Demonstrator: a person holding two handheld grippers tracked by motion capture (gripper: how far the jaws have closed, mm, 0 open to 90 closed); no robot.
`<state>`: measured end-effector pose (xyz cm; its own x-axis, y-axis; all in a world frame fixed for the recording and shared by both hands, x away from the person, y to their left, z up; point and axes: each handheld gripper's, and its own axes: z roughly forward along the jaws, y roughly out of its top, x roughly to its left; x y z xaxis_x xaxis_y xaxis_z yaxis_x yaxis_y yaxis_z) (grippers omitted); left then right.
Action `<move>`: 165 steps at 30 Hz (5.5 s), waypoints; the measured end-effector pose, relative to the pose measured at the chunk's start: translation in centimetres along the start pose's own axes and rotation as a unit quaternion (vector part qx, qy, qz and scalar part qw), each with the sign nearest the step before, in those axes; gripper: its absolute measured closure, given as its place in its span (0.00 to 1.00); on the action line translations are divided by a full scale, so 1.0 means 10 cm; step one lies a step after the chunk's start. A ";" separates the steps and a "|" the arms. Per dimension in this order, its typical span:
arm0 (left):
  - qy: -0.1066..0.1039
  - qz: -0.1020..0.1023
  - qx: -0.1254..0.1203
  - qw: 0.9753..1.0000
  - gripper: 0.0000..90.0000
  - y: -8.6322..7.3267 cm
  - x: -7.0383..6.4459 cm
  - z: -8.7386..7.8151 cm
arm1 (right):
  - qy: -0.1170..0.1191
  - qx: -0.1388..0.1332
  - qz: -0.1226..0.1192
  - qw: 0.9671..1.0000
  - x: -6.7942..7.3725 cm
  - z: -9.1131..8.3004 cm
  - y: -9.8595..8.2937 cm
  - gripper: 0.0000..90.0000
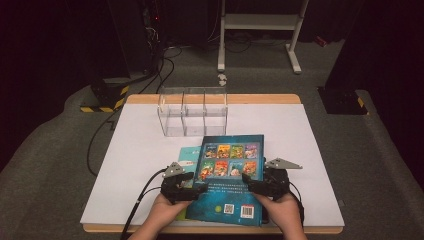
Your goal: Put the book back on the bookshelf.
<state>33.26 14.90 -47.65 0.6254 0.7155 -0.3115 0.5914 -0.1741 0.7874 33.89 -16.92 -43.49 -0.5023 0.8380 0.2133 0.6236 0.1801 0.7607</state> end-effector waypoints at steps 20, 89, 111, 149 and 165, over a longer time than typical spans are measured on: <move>-0.004 0.004 0.001 1.000 0.24 0.01 0.02 0.01 | -0.010 -0.010 -0.012 1.000 0.04 -0.07 0.00 0.42; -0.012 -0.014 -0.007 1.000 0.13 0.04 0.00 0.04 | 0.000 -0.040 -0.040 0.998 0.08 -0.19 0.00 0.48; -0.044 -0.060 -0.012 0.997 0.09 0.06 0.14 0.05 | 0.006 -0.070 -0.074 0.995 0.17 -0.22 0.01 0.49; 0.006 -0.049 -0.064 0.997 0.27 0.33 0.20 -0.22 | 0.010 -0.072 -0.097 0.993 0.28 -0.17 0.32 0.50; 0.052 -0.010 -0.139 0.989 0.37 0.41 0.17 -0.48 | -0.016 -0.116 -0.123 0.985 0.48 -0.20 0.57 0.53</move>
<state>34.32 18.66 -42.46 0.5508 0.7848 -0.2840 0.4317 0.0233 0.9017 33.80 -12.90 -36.87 -0.5992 0.8005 -0.0124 0.3300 0.2611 0.9072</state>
